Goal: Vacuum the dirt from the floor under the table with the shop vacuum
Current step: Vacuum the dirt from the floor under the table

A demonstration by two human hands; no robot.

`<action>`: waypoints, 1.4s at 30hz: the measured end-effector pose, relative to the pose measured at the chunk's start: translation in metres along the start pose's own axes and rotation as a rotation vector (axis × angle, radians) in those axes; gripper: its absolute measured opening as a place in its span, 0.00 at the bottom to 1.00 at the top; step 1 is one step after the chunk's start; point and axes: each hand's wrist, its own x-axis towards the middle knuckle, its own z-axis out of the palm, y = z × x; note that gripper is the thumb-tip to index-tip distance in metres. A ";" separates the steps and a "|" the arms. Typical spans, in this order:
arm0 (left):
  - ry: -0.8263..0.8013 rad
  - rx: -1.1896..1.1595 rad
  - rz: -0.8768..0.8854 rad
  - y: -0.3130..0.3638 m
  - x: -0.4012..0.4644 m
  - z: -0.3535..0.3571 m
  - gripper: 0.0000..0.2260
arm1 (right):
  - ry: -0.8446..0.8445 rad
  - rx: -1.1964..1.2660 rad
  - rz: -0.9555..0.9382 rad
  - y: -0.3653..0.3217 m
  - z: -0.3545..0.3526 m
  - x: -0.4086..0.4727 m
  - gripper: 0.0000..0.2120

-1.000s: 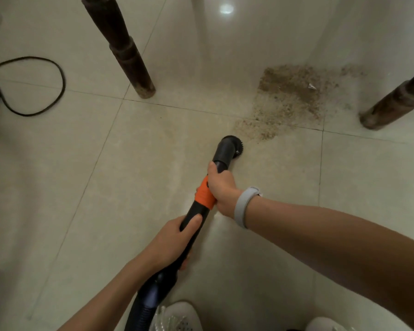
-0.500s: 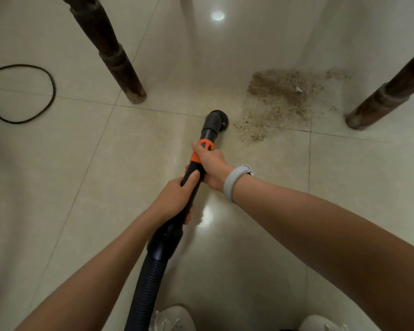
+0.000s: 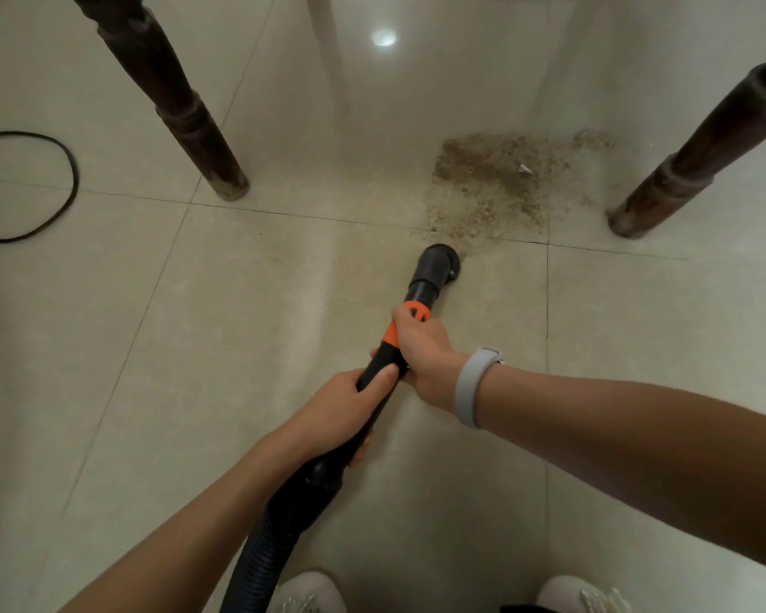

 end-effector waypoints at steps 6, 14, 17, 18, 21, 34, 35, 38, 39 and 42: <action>-0.077 0.117 0.039 0.014 0.014 0.020 0.18 | 0.105 0.127 -0.047 0.002 -0.032 0.001 0.09; 0.087 0.250 0.068 0.013 0.027 0.030 0.19 | 0.037 0.209 -0.052 -0.004 -0.039 0.013 0.08; 0.182 0.242 0.056 0.008 0.026 0.021 0.19 | -0.018 0.192 -0.054 -0.006 -0.022 0.016 0.08; 0.211 0.231 0.051 0.006 0.027 0.018 0.19 | -0.036 0.177 -0.057 -0.007 -0.016 0.017 0.08; 0.295 0.183 0.035 0.000 0.027 0.008 0.18 | -0.099 0.133 -0.065 -0.013 0.002 0.019 0.10; 0.233 0.067 0.065 -0.008 0.036 0.003 0.18 | -0.151 -0.015 -0.052 -0.017 0.004 0.024 0.08; 0.214 0.071 0.069 -0.007 0.036 0.006 0.18 | -0.135 -0.004 -0.050 -0.016 -0.001 0.024 0.08; 0.174 0.073 0.082 -0.002 0.039 0.018 0.17 | -0.092 0.020 -0.028 -0.015 -0.018 0.025 0.10; 0.164 0.092 0.088 0.000 0.040 0.022 0.17 | -0.082 0.028 -0.022 -0.016 -0.025 0.025 0.11; 0.128 0.145 0.093 0.010 0.045 0.033 0.17 | -0.047 0.059 -0.011 -0.019 -0.042 0.026 0.12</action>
